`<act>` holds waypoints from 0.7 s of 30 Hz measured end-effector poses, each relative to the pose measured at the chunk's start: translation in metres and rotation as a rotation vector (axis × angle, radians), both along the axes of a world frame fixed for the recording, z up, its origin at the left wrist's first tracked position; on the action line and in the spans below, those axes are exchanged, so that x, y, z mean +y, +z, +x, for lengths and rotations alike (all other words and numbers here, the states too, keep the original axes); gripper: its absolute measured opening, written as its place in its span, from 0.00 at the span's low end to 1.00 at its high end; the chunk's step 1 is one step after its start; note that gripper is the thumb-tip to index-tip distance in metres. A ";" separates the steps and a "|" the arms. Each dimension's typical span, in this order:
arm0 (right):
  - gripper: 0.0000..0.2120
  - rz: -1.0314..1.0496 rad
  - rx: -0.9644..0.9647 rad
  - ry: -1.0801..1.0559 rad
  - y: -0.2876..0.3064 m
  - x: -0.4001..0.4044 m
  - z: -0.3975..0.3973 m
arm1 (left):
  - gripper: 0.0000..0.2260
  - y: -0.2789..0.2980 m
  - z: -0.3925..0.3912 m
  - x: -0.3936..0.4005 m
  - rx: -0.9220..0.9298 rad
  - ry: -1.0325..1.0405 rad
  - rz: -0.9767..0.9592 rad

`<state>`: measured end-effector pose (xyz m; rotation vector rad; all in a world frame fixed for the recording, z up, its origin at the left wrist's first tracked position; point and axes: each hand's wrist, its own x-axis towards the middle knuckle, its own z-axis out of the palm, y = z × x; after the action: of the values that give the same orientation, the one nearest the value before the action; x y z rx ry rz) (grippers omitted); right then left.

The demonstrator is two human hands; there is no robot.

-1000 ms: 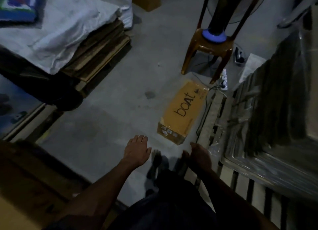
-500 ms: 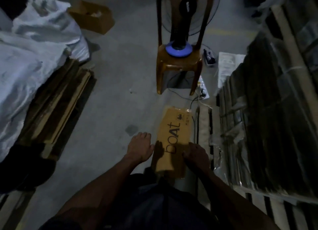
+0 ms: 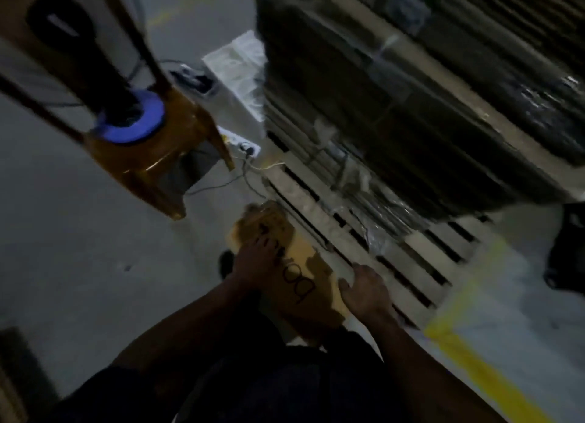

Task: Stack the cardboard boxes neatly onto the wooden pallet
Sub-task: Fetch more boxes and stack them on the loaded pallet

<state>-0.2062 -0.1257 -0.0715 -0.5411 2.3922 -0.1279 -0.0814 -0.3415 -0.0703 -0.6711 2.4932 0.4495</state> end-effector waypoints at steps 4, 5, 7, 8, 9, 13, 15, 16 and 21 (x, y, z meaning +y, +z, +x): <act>0.30 0.049 -0.017 -0.200 0.007 -0.006 0.042 | 0.23 -0.002 -0.007 -0.033 0.043 -0.106 0.049; 0.30 0.057 -0.026 -0.256 0.009 -0.008 0.052 | 0.23 0.001 -0.008 -0.039 0.055 -0.133 0.038; 0.30 0.053 -0.034 -0.355 0.014 -0.008 0.070 | 0.24 0.001 -0.008 -0.047 0.075 -0.190 0.027; 0.30 0.047 -0.029 -0.397 0.015 -0.007 0.078 | 0.24 -0.001 -0.006 -0.050 0.079 -0.219 0.024; 0.30 0.041 -0.025 -0.431 0.016 -0.005 0.085 | 0.26 -0.003 -0.002 -0.053 0.084 -0.228 0.027; 0.31 0.014 -0.046 -0.603 0.009 0.010 0.119 | 0.25 -0.021 0.016 -0.062 0.064 -0.226 0.050; 0.31 -0.015 -0.060 -0.681 -0.005 0.018 0.135 | 0.28 -0.022 0.024 -0.063 0.072 -0.239 0.046; 0.32 -0.027 -0.069 -0.719 -0.014 0.022 0.141 | 0.29 -0.025 0.027 -0.062 0.079 -0.246 0.039; 0.33 -0.055 -0.138 -0.869 -0.097 0.033 0.171 | 0.27 -0.109 0.042 -0.076 0.123 -0.175 0.052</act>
<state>-0.0349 -0.0923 -0.1681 0.5016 2.3262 -0.5839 -0.0392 -0.4171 -0.1791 -0.4116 2.6184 0.5011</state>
